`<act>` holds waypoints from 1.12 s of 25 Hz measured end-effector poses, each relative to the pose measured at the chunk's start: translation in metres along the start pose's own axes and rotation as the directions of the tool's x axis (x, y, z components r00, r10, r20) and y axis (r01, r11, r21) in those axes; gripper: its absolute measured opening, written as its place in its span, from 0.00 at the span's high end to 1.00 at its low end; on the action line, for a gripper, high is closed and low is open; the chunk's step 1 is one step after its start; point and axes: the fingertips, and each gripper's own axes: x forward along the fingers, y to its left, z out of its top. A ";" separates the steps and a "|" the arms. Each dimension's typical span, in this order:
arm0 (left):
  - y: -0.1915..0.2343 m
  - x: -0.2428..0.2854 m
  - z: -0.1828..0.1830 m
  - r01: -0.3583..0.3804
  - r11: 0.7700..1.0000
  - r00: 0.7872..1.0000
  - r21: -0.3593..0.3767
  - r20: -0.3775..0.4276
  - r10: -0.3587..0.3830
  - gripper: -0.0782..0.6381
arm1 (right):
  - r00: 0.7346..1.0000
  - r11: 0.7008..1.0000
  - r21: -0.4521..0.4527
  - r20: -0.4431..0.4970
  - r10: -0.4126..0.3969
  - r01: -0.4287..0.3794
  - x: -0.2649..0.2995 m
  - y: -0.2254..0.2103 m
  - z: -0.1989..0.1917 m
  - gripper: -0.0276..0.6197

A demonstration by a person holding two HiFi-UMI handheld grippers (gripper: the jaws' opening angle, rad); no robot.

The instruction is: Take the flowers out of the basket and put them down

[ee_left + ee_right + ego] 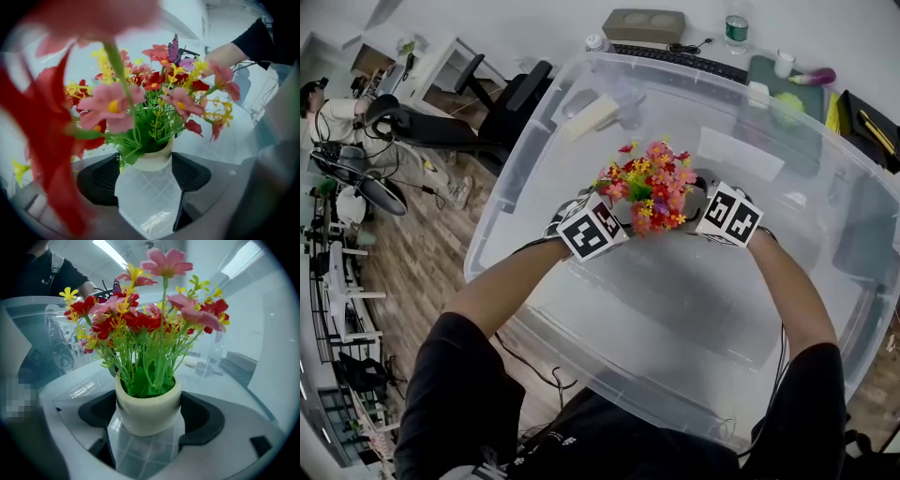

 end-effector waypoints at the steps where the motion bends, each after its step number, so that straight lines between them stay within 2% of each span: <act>1: -0.001 0.002 0.000 0.005 1.000 1.000 0.006 0.002 -0.005 0.42 | 1.000 1.000 0.001 0.000 -0.001 0.001 0.000 0.000 0.000 0.28; 9: 0.000 0.014 0.002 0.044 0.999 0.998 -0.011 0.033 -0.044 0.38 | 1.000 1.000 0.000 -0.001 -0.003 0.003 0.000 -0.001 0.000 0.28; 14: -0.001 0.024 0.005 0.074 0.997 0.995 0.002 0.061 -0.074 0.32 | 1.000 1.000 -0.002 0.002 -0.001 0.001 0.000 0.000 0.001 0.28; 28: -0.003 0.036 0.009 0.111 0.993 0.986 -0.034 0.131 -0.106 0.26 | 1.000 1.000 0.000 0.006 -0.004 0.004 0.001 -0.001 0.002 0.28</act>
